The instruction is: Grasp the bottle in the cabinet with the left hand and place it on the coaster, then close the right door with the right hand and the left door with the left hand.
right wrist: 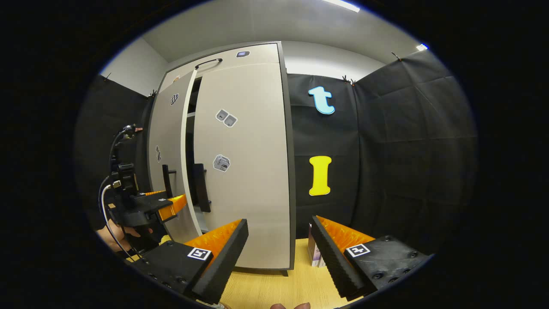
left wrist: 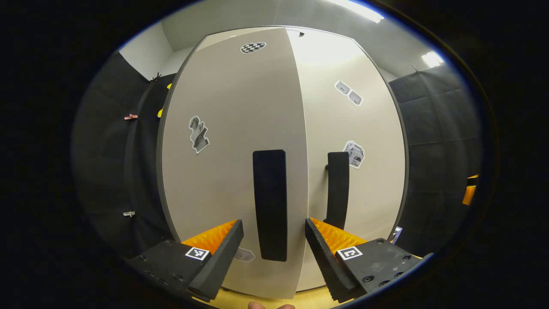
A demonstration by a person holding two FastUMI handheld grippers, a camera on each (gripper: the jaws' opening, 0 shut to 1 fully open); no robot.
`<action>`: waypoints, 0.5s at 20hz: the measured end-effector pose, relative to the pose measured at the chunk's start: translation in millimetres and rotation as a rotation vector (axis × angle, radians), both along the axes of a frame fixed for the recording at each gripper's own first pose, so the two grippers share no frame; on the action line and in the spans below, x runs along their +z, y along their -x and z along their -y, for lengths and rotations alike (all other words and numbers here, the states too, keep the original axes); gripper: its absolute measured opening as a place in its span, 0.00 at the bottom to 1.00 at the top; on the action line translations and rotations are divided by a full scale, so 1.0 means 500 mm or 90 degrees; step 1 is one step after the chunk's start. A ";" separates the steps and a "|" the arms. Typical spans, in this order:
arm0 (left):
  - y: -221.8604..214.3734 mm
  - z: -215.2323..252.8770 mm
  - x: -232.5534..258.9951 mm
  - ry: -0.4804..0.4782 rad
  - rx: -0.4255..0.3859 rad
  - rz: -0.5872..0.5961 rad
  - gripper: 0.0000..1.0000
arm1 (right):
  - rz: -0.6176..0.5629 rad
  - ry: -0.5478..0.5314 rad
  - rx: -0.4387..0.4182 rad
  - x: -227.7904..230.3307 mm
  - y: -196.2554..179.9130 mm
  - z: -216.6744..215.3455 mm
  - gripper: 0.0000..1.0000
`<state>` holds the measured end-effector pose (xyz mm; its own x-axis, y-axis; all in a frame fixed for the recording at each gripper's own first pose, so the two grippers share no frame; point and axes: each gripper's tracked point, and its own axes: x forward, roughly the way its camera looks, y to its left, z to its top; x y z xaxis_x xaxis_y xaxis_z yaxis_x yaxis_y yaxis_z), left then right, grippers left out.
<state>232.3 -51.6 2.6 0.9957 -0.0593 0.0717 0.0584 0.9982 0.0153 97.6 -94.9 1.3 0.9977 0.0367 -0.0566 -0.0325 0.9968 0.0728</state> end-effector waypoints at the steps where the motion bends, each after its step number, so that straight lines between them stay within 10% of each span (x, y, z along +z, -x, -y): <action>1: 0.015 0.002 0.003 0.004 -0.007 0.002 0.92 | 0.002 -0.002 0.001 0.004 0.003 -0.004 0.98; 10: 0.172 -0.034 0.006 0.008 -0.016 -0.021 0.93 | 0.016 -0.015 0.011 0.036 0.031 -0.032 0.98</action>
<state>146.1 -34.6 5.3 0.9956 -0.0844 0.0403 0.0844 0.9964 0.0000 81.9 -79.1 19.2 0.9980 0.0551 -0.0300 -0.0520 0.9941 0.0949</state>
